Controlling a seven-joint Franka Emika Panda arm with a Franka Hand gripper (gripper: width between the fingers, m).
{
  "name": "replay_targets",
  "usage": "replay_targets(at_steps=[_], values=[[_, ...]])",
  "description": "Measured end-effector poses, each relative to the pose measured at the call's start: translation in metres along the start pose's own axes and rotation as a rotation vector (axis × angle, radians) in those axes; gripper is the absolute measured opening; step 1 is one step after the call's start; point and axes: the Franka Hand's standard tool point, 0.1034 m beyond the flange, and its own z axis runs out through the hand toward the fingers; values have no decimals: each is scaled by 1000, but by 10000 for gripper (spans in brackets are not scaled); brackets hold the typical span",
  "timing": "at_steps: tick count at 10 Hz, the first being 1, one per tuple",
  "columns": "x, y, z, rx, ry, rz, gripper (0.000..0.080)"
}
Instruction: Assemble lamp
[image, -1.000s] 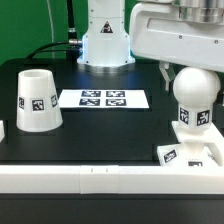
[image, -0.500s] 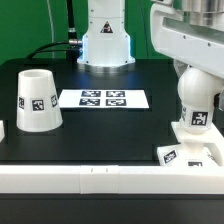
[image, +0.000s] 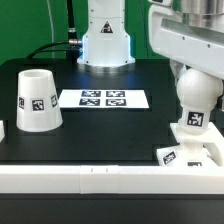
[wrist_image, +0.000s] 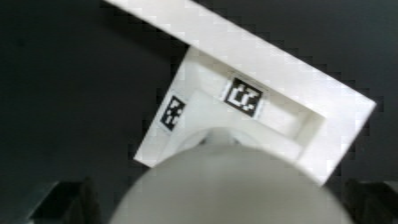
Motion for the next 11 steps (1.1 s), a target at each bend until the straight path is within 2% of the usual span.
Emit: replay_targets(at_steps=[6,11], values=[[1,-2,-3,2,8,-579,698],[1,-3,-7,5,14,-964,698]])
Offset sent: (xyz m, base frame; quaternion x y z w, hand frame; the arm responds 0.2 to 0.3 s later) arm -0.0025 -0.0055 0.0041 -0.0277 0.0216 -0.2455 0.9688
